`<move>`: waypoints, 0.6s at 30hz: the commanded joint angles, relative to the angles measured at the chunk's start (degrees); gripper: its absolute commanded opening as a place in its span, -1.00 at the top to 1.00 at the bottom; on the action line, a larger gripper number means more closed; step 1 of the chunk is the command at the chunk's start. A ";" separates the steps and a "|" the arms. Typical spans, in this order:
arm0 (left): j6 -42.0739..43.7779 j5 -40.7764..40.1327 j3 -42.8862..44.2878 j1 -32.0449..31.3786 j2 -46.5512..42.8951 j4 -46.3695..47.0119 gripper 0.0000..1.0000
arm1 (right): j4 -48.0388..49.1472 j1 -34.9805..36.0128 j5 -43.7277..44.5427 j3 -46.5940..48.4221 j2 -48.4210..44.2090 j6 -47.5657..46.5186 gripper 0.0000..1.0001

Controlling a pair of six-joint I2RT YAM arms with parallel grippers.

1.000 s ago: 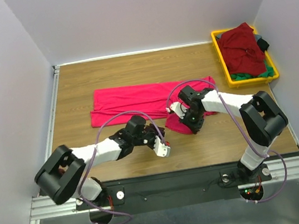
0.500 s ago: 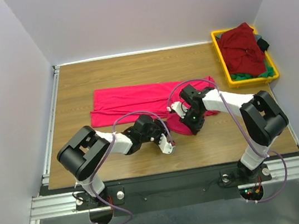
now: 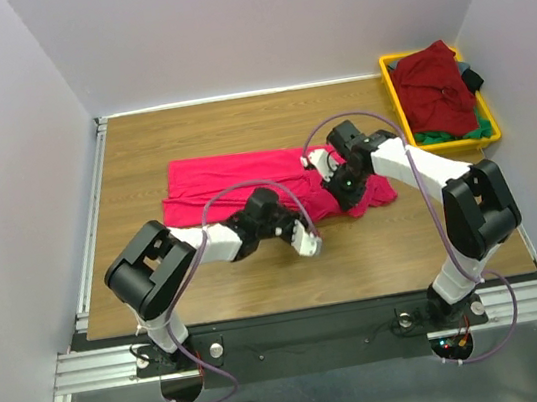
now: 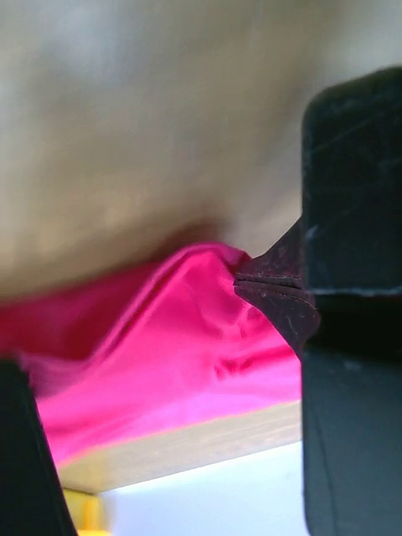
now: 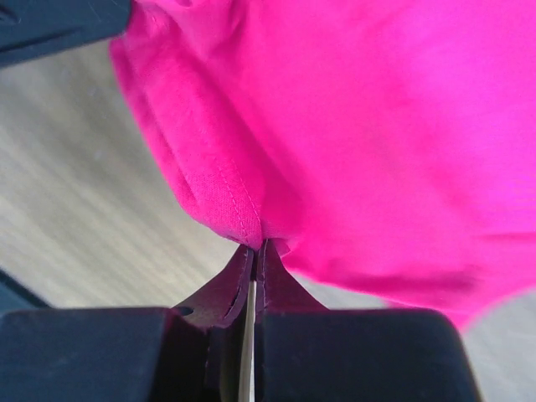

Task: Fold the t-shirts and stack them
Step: Fold the tshirt

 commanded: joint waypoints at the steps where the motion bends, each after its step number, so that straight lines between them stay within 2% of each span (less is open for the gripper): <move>1: -12.43 5.31 12.13 4.63 -2.97 -6.01 1.00 | -0.20 -2.18 3.00 7.22 0.37 -1.84 0.99; 4: -18.76 8.13 18.89 7.45 -0.43 -9.18 1.00 | -0.20 -3.85 4.76 12.67 3.44 -3.16 0.99; 6: -20.00 9.36 22.59 9.20 0.72 -9.98 1.00 | -0.11 -5.25 5.98 15.92 6.33 -3.77 0.99; 11: -20.36 8.93 28.14 11.85 5.46 -10.24 1.00 | -0.02 -8.07 7.48 27.42 13.28 -4.74 0.99; 18: -20.62 6.91 34.56 14.13 12.84 -9.89 1.00 | -0.11 -8.86 8.98 34.12 21.10 -6.85 0.99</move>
